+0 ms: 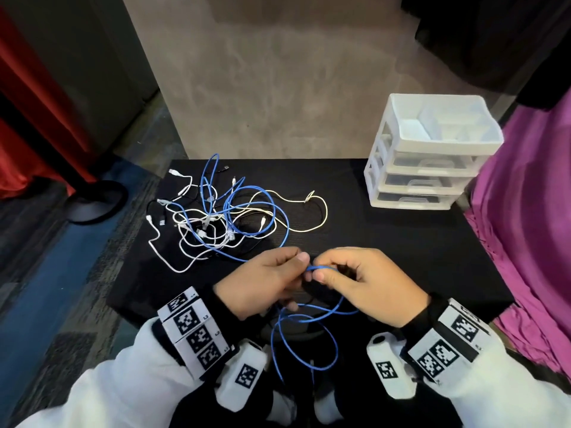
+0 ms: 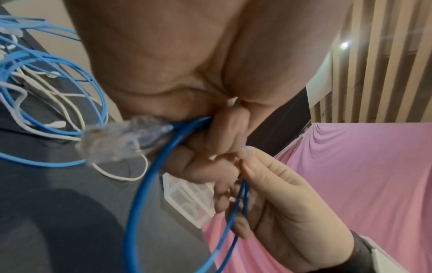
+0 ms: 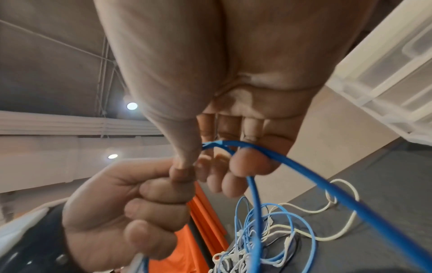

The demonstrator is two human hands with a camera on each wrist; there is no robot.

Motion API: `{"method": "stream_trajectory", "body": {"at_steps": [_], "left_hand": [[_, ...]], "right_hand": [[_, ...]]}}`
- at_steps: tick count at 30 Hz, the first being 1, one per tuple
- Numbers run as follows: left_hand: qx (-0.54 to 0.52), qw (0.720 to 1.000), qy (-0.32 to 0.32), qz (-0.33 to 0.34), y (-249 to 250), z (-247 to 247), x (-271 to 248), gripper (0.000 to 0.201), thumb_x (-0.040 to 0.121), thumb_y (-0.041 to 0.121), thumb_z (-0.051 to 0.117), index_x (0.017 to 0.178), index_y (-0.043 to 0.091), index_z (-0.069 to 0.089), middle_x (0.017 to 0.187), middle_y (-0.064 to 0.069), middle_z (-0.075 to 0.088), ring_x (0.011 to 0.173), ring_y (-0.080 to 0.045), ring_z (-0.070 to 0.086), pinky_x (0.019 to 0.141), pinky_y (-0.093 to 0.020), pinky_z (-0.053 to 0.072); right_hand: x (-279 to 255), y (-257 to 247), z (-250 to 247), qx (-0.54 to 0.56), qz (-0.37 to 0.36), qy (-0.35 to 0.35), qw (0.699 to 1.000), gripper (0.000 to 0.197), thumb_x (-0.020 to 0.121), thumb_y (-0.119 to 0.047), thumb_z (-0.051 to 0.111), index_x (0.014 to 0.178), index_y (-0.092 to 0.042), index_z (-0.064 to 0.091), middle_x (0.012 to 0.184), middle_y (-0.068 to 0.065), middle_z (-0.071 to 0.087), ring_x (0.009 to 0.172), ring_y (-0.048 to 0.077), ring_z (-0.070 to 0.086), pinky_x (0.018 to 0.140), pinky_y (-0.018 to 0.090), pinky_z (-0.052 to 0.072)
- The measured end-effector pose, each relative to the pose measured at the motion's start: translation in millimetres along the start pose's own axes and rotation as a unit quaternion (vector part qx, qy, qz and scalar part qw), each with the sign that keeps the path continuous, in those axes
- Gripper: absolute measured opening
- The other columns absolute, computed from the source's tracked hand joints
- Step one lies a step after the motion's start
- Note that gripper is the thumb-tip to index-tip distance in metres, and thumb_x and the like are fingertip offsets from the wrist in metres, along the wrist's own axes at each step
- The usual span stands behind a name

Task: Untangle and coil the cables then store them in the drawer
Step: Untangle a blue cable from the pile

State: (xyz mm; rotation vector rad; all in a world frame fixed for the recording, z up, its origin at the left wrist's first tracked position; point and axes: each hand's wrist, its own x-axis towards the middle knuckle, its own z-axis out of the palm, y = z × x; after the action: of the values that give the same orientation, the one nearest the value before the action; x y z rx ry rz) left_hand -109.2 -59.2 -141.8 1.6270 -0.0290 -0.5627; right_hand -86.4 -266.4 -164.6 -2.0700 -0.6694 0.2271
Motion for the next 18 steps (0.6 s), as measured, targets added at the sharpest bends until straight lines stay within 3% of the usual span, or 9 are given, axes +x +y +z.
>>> {"method": "stream_trajectory", "body": {"at_steps": [2, 6, 10, 13, 16, 18], "left_hand": [[0.023, 1.000, 0.006, 0.009, 1, -5, 1, 0.034, 0.109, 0.027, 0.040, 0.085, 0.009, 0.057, 0.051, 0.010, 0.034, 0.041, -0.003, 0.030, 0.044, -0.020, 0.043], [0.016, 1.000, -0.003, 0.001, 3, -17, -3, 0.035, 0.109, 0.028, 0.039, 0.089, 0.006, 0.059, 0.051, 0.007, 0.027, 0.044, -0.009, 0.020, 0.044, -0.023, 0.039], [-0.047, 0.999, 0.003, 0.001, 2, -28, -11, 0.036, 0.107, 0.032, 0.040, 0.086, 0.009, 0.057, 0.056, 0.002, 0.021, 0.050, -0.017, 0.013, 0.043, -0.021, 0.040], [-0.118, 0.993, 0.021, 0.003, 2, -29, -11, 0.034, 0.105, 0.033, 0.043, 0.083, 0.010, 0.054, 0.059, 0.002, 0.020, 0.055, -0.019, 0.011, 0.044, -0.022, 0.040], [-0.216, 0.976, 0.034, 0.014, 4, -27, -7, 0.033, 0.104, 0.034, 0.044, 0.084, 0.011, 0.055, 0.059, 0.004, 0.017, 0.047, -0.009, 0.016, 0.047, -0.022, 0.040], [-0.281, 0.959, 0.032, 0.027, 4, -30, -5, 0.033, 0.105, 0.036, 0.043, 0.085, 0.013, 0.057, 0.057, 0.008, 0.018, 0.044, -0.005, 0.018, 0.048, -0.022, 0.041]], "right_hand": [[0, 1, -5, 0.014, 0.018, 0.014, 1.000, 0.008, 0.094, -0.035, 0.074, 0.098, -0.028, 0.073, 0.085, 0.000, 0.071, 0.080, 0.022, 0.067, 0.081, 0.046, 0.055], [-8, 7, -20, -0.037, 0.022, 0.031, 0.999, 0.015, 0.093, -0.036, 0.075, 0.081, -0.026, 0.074, 0.072, -0.001, 0.068, 0.068, 0.018, 0.063, 0.073, 0.043, 0.053], [-11, 15, -42, -0.028, 0.062, 0.128, 0.989, 0.024, 0.095, -0.037, 0.071, 0.075, -0.024, 0.073, 0.056, 0.000, 0.061, 0.052, 0.016, 0.051, 0.059, 0.037, 0.045], [-10, 16, -49, -0.007, 0.067, 0.177, 0.982, 0.026, 0.096, -0.037, 0.070, 0.076, -0.021, 0.074, 0.058, 0.004, 0.061, 0.057, 0.026, 0.054, 0.063, 0.039, 0.045], [-5, 25, -37, 0.044, 0.076, 0.172, 0.981, 0.026, 0.098, -0.034, 0.068, 0.080, -0.017, 0.073, 0.062, 0.005, 0.062, 0.057, 0.012, 0.051, 0.059, 0.033, 0.042], [-5, 30, -26, 0.102, 0.087, 0.148, 0.980, 0.021, 0.101, -0.028, 0.065, 0.084, -0.017, 0.072, 0.066, 0.003, 0.062, 0.058, 0.010, 0.052, 0.057, 0.028, 0.045]]}}
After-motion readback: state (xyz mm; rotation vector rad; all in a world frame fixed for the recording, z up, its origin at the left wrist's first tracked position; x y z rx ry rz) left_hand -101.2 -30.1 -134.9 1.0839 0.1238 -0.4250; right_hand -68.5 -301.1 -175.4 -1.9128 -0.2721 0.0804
